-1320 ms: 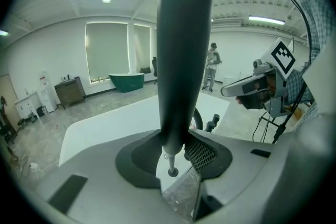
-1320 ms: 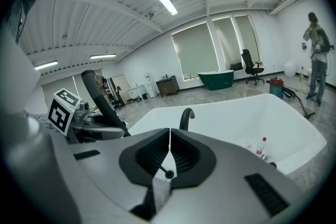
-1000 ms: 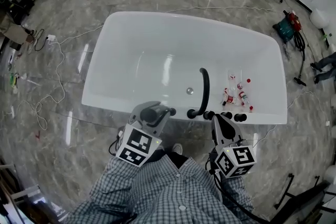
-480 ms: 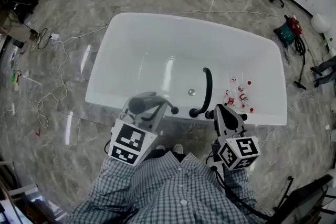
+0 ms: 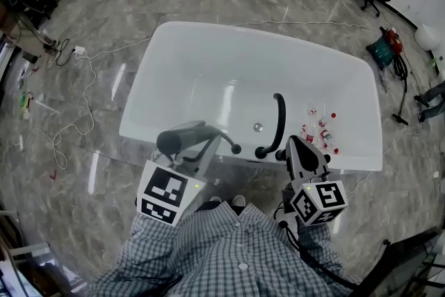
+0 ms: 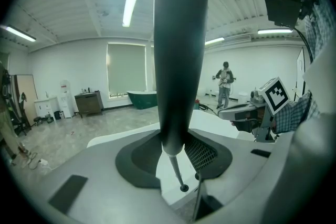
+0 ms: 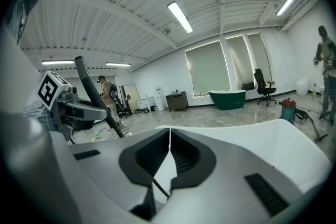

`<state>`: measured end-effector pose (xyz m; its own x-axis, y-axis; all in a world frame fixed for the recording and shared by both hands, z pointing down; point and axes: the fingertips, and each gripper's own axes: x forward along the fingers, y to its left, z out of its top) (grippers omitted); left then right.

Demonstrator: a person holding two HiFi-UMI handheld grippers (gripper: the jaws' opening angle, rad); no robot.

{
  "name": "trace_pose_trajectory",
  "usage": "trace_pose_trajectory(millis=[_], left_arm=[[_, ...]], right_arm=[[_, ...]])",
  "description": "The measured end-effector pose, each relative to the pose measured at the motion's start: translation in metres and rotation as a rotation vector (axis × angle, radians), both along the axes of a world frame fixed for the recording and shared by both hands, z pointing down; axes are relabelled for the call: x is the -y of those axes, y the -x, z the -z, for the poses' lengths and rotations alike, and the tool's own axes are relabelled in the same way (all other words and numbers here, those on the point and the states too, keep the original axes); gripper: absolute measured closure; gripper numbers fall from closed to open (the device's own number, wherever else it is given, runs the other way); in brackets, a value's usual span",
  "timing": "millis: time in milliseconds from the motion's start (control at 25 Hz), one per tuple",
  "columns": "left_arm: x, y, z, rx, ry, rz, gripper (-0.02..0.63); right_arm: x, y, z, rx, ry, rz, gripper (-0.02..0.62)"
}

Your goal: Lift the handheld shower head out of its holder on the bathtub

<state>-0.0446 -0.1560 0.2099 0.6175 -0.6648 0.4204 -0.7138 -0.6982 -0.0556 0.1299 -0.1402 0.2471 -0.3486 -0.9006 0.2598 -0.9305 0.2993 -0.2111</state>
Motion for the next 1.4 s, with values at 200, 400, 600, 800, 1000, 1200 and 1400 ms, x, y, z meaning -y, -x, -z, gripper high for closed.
trace_pose_trajectory(millis=[200, 400, 600, 800, 1000, 1200, 1400], left_arm=[[-0.006, -0.001, 0.011, 0.007, -0.023, -0.008, 0.466], [-0.004, -0.002, 0.015, 0.007, -0.025, -0.003, 0.466], [-0.006, -0.001, 0.015, -0.005, -0.016, -0.003, 0.466], [-0.005, 0.005, 0.016, -0.002, -0.018, -0.001, 0.466], [-0.004, 0.009, 0.016, 0.002, -0.018, 0.004, 0.465], [-0.003, 0.01, 0.012, 0.011, -0.015, 0.014, 0.466], [-0.003, 0.009, 0.011, 0.01, -0.013, 0.019, 0.466]], right_arm=[[-0.005, -0.001, 0.008, -0.021, -0.007, 0.004, 0.577], [-0.005, -0.004, 0.009, -0.025, -0.01, -0.005, 0.577], [-0.009, -0.004, 0.01, -0.006, -0.025, -0.026, 0.577], [-0.009, -0.001, 0.015, -0.03, -0.03, -0.034, 0.577], [-0.009, 0.002, 0.018, -0.052, -0.02, -0.031, 0.577], [-0.009, 0.004, 0.017, -0.047, -0.03, -0.025, 0.578], [-0.011, 0.004, 0.016, -0.055, -0.028, -0.019, 0.578]])
